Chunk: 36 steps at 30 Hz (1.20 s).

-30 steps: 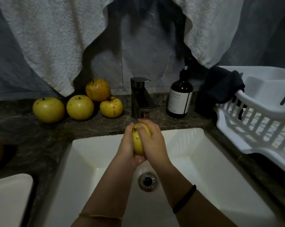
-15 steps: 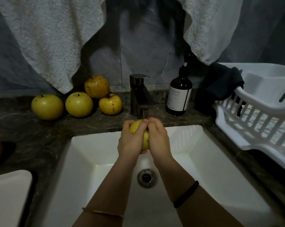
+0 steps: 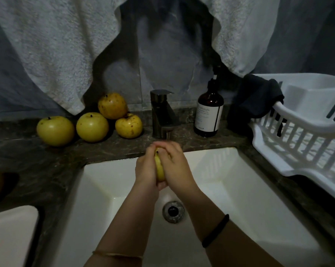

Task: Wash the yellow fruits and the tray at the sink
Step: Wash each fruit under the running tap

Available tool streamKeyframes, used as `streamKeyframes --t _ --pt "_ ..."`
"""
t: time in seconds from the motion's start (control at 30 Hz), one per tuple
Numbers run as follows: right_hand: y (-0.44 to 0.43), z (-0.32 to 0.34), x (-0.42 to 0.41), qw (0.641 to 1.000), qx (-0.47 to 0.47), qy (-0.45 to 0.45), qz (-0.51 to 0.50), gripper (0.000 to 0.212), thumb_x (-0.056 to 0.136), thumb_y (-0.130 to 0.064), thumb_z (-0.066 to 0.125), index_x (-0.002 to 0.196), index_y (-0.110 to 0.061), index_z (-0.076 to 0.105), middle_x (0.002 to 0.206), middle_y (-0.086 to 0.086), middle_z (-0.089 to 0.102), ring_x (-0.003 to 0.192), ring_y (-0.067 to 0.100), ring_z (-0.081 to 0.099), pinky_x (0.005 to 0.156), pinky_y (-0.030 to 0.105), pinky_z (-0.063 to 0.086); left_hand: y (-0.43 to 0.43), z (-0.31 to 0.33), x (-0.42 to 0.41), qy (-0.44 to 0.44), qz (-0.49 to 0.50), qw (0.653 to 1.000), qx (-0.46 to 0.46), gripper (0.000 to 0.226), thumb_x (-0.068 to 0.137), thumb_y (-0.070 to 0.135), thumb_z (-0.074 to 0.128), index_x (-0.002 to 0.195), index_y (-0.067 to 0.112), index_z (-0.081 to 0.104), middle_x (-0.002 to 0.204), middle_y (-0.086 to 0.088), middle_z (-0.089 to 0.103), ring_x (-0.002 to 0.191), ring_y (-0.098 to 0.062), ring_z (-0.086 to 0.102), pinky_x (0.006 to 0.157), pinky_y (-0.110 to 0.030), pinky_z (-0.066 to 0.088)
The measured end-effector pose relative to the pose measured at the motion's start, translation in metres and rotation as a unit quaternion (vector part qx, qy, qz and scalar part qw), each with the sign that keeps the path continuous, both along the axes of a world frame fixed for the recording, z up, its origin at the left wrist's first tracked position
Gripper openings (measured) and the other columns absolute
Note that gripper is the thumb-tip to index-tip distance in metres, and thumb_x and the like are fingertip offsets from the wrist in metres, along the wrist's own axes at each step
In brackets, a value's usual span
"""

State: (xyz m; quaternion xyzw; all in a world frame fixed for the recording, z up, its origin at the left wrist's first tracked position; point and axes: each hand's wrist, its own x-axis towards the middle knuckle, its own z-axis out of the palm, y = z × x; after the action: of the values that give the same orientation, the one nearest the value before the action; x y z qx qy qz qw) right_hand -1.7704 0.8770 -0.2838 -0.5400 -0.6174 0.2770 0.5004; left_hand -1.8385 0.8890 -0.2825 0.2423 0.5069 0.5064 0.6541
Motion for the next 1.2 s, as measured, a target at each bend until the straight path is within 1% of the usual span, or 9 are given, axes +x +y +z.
streamKeyframes --t 0.1,0.2,0.33,0.5,0.63,0.8,1.0,1.1,1.2 --pt "0.000 -0.005 -0.002 0.985 0.087 -0.144 -0.035 0.037 0.100 -0.018 0.035 0.126 -0.014 0.060 0.132 0.000 0.052 0.123 0.010 0.043 0.106 0.026 0.034 -0.001 -0.001 0.001 0.022 -0.010 0.999 0.030 0.049 0.095 0.051 0.043 0.126 0.016 0.056 0.122 -0.014 0.060 0.078 -0.018 0.058 0.063 -0.031 0.046" --pt "-0.001 -0.002 0.000 0.981 0.081 -0.173 -0.036 0.037 0.102 -0.017 0.033 0.133 -0.013 0.053 0.136 0.000 0.049 0.125 0.010 0.041 0.108 0.023 0.031 0.003 0.001 0.001 0.084 0.035 0.995 0.045 0.043 0.093 0.050 0.047 0.122 0.019 0.054 0.117 -0.012 0.062 0.087 -0.022 0.060 0.059 -0.031 0.047" --pt "0.000 0.004 0.009 0.997 -0.039 -0.045 -0.045 0.038 0.104 -0.025 0.029 0.138 -0.022 0.045 0.140 -0.003 0.044 0.124 0.009 0.043 0.098 0.020 0.032 0.003 0.000 0.001 0.238 0.025 0.965 0.107 0.031 0.086 0.054 0.055 0.108 0.033 0.047 0.104 -0.002 0.056 0.099 -0.027 0.057 0.069 -0.040 0.057" --pt "-0.002 0.007 0.013 0.987 -0.087 0.130 -0.044 0.024 0.100 -0.037 0.039 0.114 -0.030 0.057 0.113 -0.006 0.059 0.105 0.012 0.056 0.089 0.029 0.046 0.001 0.002 0.003 0.274 -0.003 0.951 0.140 0.029 0.085 0.054 0.055 0.104 0.032 0.049 0.097 0.004 0.055 0.092 -0.023 0.058 0.067 -0.041 0.059" --pt "-0.002 0.010 0.015 0.952 -0.148 0.268 -0.009 0.025 0.090 -0.047 0.056 0.108 -0.031 0.060 0.112 0.000 0.062 0.104 0.019 0.061 0.092 0.044 0.052 -0.001 0.007 0.005 0.184 -0.004 0.979 0.084 0.033 0.087 0.054 0.054 0.106 0.027 0.052 0.104 -0.002 0.055 0.093 -0.025 0.059 0.066 -0.040 0.058" --pt "-0.002 0.010 0.009 0.951 -0.174 0.255 0.000 0.037 0.091 -0.043 0.056 0.123 -0.025 0.053 0.122 0.005 0.057 0.106 0.023 0.059 0.088 0.043 0.053 -0.001 0.004 0.001 -0.037 -0.006 0.998 -0.058 0.049 0.082 0.057 0.058 0.111 0.018 0.059 0.112 -0.013 0.061 0.096 -0.034 0.062 0.071 -0.048 0.056" --pt "0.000 0.007 0.012 0.971 -0.131 0.197 -0.028 0.011 0.098 -0.039 0.043 0.103 -0.032 0.050 0.100 -0.006 0.054 0.090 0.009 0.055 0.075 0.029 0.047 0.000 -0.003 0.001 -0.066 -0.028 0.996 -0.061 0.063 0.079 0.060 0.062 0.123 0.017 0.052 0.120 -0.014 0.060 0.098 -0.034 0.064 0.063 -0.045 0.057" --pt "0.000 0.005 0.014 0.973 -0.118 0.191 -0.047 0.015 0.099 -0.041 0.039 0.104 -0.031 0.049 0.093 -0.012 0.051 0.084 0.002 0.052 0.067 0.023 0.044 -0.003 0.001 0.000 -0.054 -0.071 0.994 -0.060 0.062 0.077 0.057 0.067 0.122 0.017 0.054 0.117 -0.013 0.062 0.095 -0.030 0.066 0.054 -0.038 0.056" --pt "0.000 0.006 0.016 0.972 -0.118 0.192 -0.064 0.026 0.100 -0.043 0.037 0.116 -0.027 0.051 0.098 -0.008 0.051 0.089 0.008 0.053 0.073 0.026 0.043 -0.003 0.000 -0.001 -0.037 -0.119 0.992 -0.038 0.066 0.068 0.054 0.077 0.122 0.021 0.056 0.117 -0.011 0.063 0.095 -0.029 0.068 0.060 -0.039 0.058"
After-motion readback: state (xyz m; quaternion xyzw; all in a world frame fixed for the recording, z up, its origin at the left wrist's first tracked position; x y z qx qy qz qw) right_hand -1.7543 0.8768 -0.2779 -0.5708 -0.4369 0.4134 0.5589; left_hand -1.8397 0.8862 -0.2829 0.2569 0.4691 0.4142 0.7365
